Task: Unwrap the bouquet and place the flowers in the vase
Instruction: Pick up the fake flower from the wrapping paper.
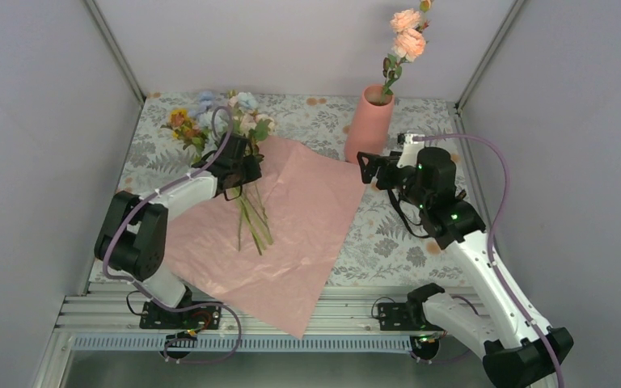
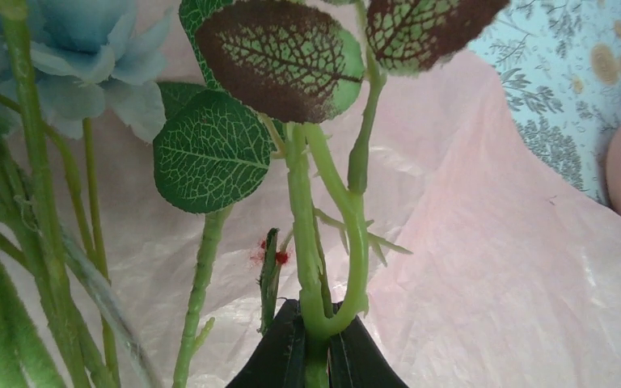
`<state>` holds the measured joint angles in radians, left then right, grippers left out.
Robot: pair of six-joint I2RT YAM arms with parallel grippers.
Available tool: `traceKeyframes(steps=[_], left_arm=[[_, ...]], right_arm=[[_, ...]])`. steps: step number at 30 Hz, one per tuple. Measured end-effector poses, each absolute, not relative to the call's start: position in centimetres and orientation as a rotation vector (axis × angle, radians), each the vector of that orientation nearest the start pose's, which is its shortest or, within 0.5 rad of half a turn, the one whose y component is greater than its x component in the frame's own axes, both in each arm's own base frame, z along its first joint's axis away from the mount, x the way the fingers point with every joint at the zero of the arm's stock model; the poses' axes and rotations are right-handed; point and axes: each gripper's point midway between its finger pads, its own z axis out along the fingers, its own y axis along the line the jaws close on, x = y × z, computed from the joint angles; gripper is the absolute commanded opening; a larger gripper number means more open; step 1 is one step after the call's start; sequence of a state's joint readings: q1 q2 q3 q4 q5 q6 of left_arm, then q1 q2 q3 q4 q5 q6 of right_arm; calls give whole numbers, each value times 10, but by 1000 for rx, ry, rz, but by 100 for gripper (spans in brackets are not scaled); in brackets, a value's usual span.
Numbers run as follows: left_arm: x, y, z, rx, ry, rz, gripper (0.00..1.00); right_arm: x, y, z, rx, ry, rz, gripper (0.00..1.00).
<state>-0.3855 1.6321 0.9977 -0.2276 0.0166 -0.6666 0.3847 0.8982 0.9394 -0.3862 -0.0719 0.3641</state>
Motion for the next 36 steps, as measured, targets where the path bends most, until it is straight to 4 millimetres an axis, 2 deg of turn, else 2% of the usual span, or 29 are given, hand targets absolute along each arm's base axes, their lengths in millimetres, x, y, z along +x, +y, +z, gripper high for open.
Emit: traceKeyframes(steps=[13,18,19,25,31,36], left_arm=[[388,-172,148,-246,2354,-510,2],[382,-175,171,-192,2259,-580,2],[380,-176,174,-179,2244,-593,2],[370,-179,192,-95,2151,-650,2],[362,-191,214,15,2055,-737,3],[346,-211,241,167,1970,-860,3]], right_arm=[[301,160,296,-147,2014,694,92],[299,164,298,-161,2008,727,91],[298,165,299,-165,2006,736,88],[296,172,302,-182,1997,790,84],[290,183,309,-217,1975,866,71],[284,197,319,-255,1941,957,52]])
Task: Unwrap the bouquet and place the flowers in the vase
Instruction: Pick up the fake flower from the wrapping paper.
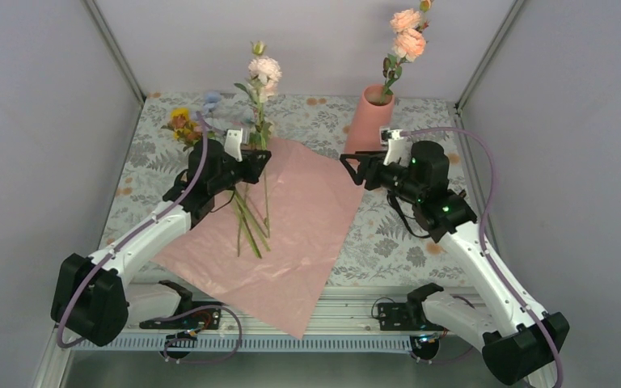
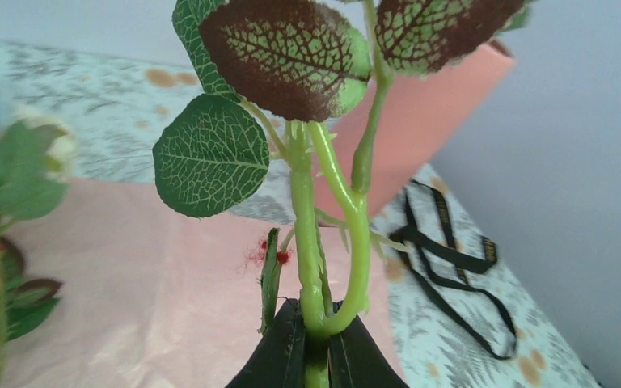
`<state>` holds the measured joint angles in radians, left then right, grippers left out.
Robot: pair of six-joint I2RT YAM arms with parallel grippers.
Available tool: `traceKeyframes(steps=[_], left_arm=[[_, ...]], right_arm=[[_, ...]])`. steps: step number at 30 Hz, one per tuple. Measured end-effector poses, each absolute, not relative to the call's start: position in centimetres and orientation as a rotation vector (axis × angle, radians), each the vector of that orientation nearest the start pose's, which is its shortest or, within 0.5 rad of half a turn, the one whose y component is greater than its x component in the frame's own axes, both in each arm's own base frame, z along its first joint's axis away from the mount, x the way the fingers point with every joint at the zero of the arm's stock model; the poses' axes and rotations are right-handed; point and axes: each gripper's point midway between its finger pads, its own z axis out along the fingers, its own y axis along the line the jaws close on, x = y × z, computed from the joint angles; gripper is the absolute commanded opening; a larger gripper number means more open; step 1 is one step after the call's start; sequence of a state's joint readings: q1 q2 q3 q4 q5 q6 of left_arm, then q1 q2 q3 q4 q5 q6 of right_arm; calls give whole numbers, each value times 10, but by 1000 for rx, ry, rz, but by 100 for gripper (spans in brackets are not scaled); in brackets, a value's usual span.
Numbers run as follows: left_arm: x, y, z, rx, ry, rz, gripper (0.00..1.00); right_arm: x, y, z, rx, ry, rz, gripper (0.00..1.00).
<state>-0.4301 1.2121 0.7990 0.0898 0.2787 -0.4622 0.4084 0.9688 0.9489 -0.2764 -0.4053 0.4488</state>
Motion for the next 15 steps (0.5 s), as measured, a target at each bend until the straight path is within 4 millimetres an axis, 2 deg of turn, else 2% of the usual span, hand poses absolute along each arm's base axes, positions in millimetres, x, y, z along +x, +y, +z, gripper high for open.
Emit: traceKeyframes(steps=[3,7,15], left_arm=[[334,-222,252,248,1937,-929,3],[316,-236,261,346,1905,-1010,2],[283,-258,274,502,1864,-1146,3]], right_arm=[[280,206,323,-274,1925,1006,46],[277,221,326,-302,1908,1065,45],[264,265,322,-379,1913,1187,55]])
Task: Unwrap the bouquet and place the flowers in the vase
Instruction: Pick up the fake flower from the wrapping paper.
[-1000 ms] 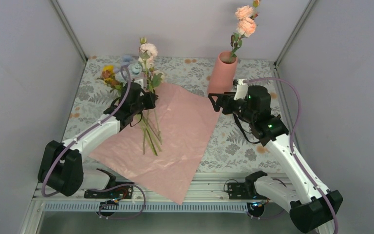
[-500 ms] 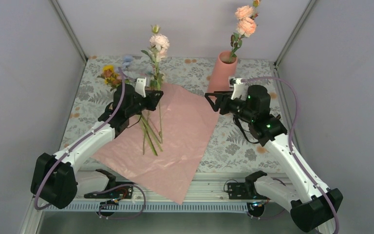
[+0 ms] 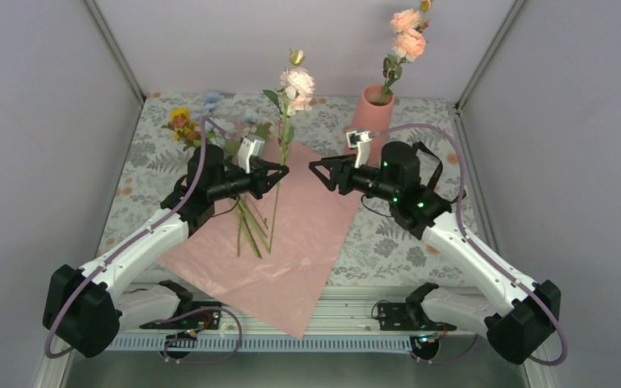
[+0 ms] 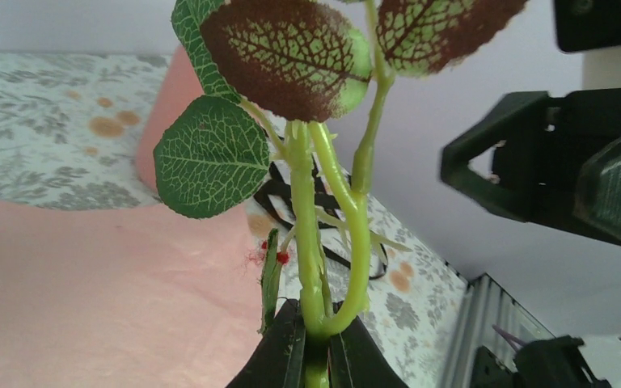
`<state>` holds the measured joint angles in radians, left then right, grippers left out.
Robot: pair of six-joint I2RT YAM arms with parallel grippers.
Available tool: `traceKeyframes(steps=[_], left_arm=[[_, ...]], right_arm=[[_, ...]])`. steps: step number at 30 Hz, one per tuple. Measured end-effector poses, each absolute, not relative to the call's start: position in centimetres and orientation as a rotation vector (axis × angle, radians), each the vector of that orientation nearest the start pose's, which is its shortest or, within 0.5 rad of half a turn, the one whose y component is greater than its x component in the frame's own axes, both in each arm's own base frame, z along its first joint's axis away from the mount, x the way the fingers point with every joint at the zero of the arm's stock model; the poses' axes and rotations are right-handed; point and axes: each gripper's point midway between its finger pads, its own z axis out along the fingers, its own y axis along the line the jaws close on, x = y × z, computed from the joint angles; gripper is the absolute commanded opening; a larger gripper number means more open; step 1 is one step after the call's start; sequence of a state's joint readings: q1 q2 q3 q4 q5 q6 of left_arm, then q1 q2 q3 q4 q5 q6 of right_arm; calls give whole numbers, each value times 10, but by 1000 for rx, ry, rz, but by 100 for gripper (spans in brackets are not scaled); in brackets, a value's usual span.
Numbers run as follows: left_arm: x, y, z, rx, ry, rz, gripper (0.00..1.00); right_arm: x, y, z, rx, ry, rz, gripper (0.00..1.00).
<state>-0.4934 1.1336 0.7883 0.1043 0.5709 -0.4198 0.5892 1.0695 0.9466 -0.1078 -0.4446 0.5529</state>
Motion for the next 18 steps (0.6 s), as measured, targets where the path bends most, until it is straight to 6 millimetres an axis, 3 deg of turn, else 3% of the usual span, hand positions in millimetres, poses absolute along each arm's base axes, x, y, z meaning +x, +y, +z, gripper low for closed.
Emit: traceKeyframes(steps=[4,7,15,18], left_arm=[[270,-267,275,562,1860,-1185,3],[263,-272,281,596,1846,-1204,3],[247,-280,294,683,1793,-1248,3],[242,-282,293,705,1793,-1261,3]], right_arm=[[257,288,316,-415,1932,1239,62],[253,303,313,-436,1947,1270,62],[252,321,312,-418,1957,1307,47],[251,324,314,-407,1954,1318,32]])
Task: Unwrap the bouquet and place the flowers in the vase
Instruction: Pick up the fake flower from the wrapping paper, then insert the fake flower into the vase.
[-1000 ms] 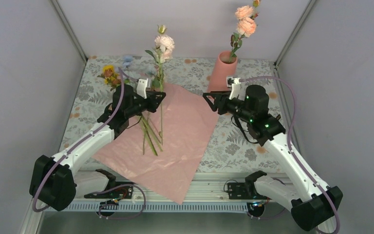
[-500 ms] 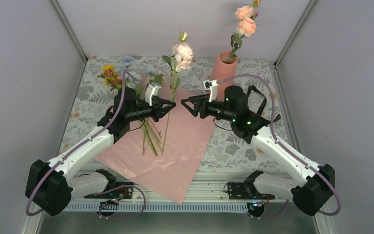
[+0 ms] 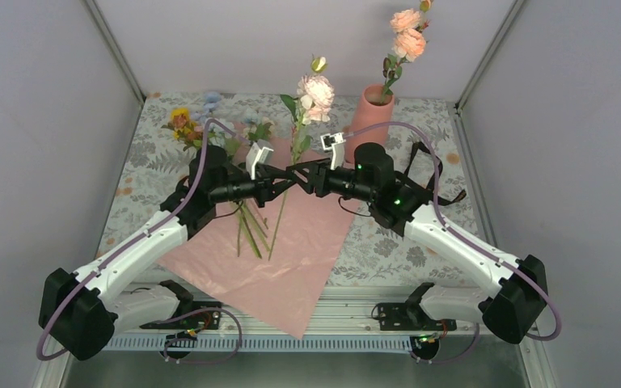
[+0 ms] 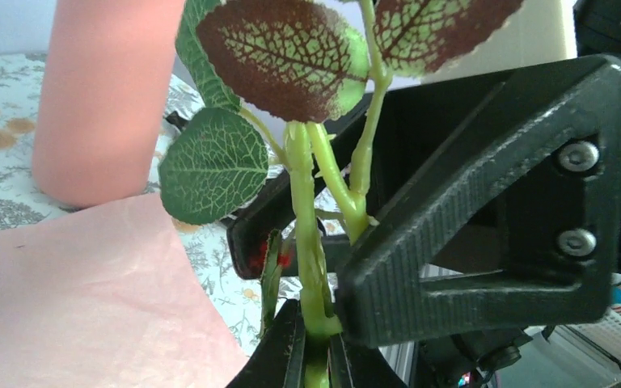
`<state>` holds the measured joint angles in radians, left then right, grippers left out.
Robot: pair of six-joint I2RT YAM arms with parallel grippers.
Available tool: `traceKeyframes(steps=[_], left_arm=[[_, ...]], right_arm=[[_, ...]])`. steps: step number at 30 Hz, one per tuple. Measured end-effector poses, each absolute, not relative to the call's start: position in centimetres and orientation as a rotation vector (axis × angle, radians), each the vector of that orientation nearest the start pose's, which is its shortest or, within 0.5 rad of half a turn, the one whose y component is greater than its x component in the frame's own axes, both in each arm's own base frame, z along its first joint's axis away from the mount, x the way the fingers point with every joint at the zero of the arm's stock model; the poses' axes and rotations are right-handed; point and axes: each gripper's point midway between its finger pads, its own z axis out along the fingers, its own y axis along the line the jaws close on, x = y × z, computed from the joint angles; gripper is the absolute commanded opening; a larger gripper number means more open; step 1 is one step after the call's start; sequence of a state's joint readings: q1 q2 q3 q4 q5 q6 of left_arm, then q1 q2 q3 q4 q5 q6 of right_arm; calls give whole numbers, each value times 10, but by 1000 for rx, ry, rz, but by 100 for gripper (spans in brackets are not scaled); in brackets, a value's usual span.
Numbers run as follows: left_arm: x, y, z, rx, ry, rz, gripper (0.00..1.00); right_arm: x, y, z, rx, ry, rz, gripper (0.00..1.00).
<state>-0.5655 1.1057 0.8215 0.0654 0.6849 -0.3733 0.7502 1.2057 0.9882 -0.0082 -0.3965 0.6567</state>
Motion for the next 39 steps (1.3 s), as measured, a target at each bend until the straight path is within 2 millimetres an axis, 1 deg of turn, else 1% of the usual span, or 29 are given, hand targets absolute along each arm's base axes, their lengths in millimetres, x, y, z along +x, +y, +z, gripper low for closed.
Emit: traceKeyframes(steps=[3,5,6,10,12,16,17,20,24,27,32,36,39], left_arm=[[239,-284,292,720,1794,-1268,4],[238,-284,291,725,1799,-1268,14],[237,-284,292,727,1797,-1264,21],[237,-281,293,720,1799,-1244,61],[239,-279,293,706,1807,-1229,77],[242,-272,294,666,1824,-1177,96],[242,-270,295,654,1829,-1162,100],[245,-262,298,613,1844,-1105,100],[253,-251,304,561,1871,-1012,100],[257,-243,303,538,1898,-949,100],[259,-227,287,503,1973,-836,100],[260,-217,272,493,2034,-755,100],[260,-213,265,492,2064,-723,100]], right_arm=[[250,326,318,-398,1944,1327,15],[250,327,321,-398,1935,1326,5],[251,327,321,-390,1936,1321,4],[255,325,321,-374,1930,1291,4],[258,322,322,-363,1924,1262,4],[267,312,327,-331,1914,1162,4],[270,308,331,-320,1907,1126,4],[280,296,345,-288,1871,1024,4],[296,274,371,-232,1806,851,4],[306,258,391,-196,1751,729,4],[323,231,434,-138,1655,515,4],[335,214,457,-114,1587,349,4],[349,207,474,-106,1547,249,4]])
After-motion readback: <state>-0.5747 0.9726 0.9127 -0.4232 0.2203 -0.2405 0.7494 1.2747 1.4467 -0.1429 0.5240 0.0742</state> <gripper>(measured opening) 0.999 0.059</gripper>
